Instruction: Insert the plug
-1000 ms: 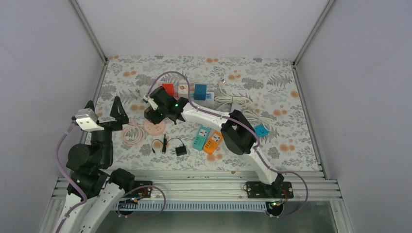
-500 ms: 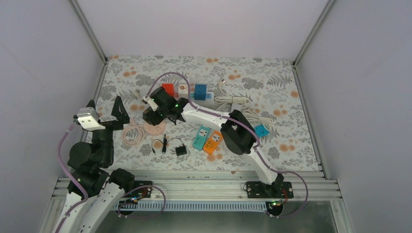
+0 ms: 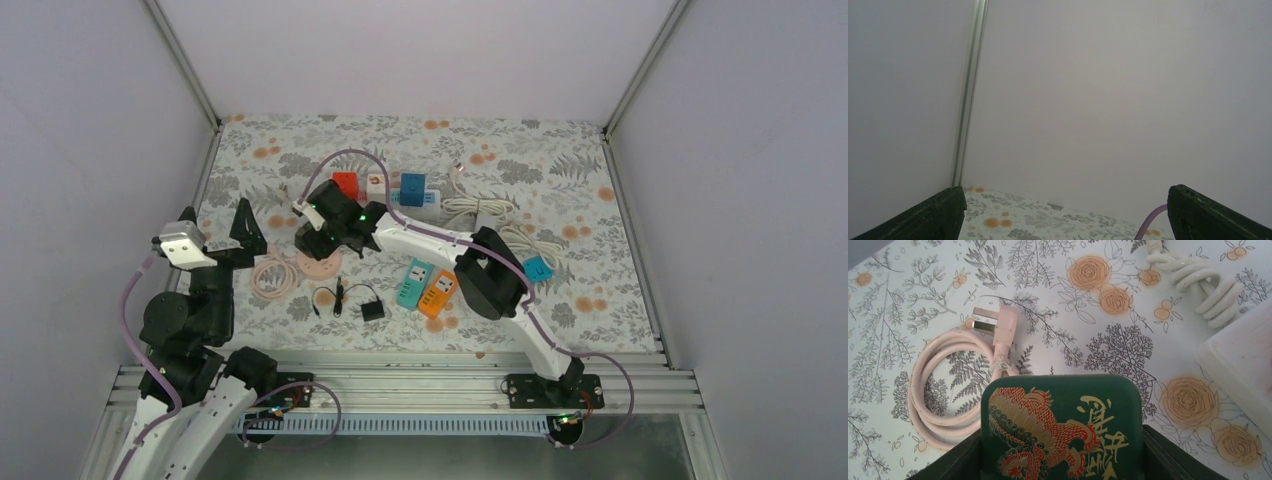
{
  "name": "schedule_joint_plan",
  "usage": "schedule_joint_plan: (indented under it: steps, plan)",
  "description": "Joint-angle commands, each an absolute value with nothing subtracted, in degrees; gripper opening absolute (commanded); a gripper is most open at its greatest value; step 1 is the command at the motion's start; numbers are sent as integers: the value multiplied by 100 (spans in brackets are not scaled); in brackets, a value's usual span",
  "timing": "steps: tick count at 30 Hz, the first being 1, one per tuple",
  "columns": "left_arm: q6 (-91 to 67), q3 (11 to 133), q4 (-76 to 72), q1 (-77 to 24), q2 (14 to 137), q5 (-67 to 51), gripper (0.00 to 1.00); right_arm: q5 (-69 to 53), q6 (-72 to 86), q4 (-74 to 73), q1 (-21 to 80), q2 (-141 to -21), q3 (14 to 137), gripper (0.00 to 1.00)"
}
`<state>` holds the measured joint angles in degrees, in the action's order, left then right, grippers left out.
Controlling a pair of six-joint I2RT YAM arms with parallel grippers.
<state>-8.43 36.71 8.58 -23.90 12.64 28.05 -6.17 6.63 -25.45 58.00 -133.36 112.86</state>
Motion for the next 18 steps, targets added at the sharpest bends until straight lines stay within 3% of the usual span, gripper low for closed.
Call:
schedule_joint_plan:
  steps: [1, 8, 18]
  plan:
    - [-848, 3735, 892, -2382, 1292, 2911, 100, -44, 523, -3568, 5941, -13490, 11422, 46]
    - [-844, 3752, 924, -2381, 1305, 2928, 100, 625, 766, -4228, 5788, -13159, 11452, 47]
    - [-853, 3776, 966, -2382, 1300, 2983, 100, 188, 463, -4645, 5619, -13331, 11634, 52]
